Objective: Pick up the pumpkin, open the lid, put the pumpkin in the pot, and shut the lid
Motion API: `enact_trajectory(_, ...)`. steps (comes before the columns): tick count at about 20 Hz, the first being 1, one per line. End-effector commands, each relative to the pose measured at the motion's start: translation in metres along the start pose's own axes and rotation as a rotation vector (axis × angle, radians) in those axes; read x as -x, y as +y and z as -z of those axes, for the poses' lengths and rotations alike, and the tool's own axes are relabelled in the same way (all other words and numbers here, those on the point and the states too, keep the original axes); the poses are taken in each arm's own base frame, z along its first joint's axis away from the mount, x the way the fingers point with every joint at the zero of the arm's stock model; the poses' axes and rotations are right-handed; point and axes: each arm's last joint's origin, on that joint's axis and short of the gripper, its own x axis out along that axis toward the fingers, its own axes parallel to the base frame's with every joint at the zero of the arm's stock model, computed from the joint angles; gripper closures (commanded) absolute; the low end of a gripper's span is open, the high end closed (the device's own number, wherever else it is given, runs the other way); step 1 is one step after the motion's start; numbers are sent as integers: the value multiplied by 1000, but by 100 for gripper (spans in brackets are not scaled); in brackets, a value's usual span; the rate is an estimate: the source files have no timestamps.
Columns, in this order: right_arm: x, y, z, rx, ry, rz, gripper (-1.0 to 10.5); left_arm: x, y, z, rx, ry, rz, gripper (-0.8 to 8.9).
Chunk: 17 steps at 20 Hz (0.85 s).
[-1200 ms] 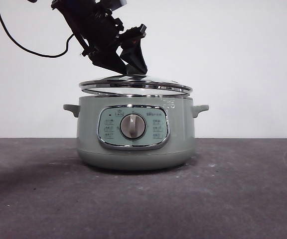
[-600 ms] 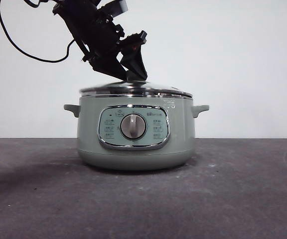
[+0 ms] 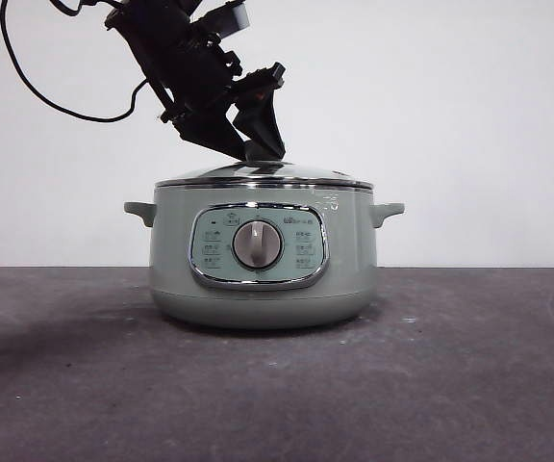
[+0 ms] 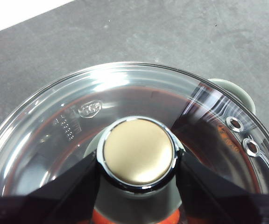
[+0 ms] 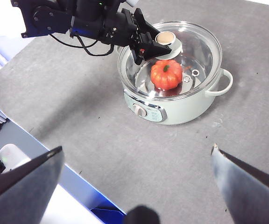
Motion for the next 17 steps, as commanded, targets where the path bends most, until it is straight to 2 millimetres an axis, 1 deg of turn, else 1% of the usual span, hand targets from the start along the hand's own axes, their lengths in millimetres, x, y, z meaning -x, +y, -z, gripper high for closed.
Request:
enact_trajectory(1, 0, 0, 2, -6, 17, -3, 380, -3, -2, 10, 2, 73, -15, 247)
enact_trajectory(4, 0, 0, 2, -7, 17, -3, 380, 12, -3, 2, -3, 49, -41, 247)
enact_trajectory(6, 0, 0, 2, -7, 17, -4, 380, 26, -5, -4, -5, 35, -42, 247)
enact_trajectory(8, 0, 0, 2, -7, 18, -8, 380, 47, -9, -8, -4, 43, -40, 247)
enact_trajectory(9, -1, 1, 2, -8, 24, -35, 381, 60, -11, -10, -2, 54, -37, 247)
enact_trajectory(11, -6, 3, 0, -12, 42, -120, 381, 92, -17, -12, 2, 81, -30, 248)
enact_trajectory(15, -15, 4, -3, -13, 73, -165, 383, 167, -34, -9, 20, 102, 76, 254)
enact_trajectory(16, -17, 4, -4, -11, 79, -169, 384, 186, -39, -7, 22, 99, 110, 273)
enact_trajectory(17, -18, 5, -5, -9, 85, -173, 384, 204, -43, -4, 24, 93, 147, 336)
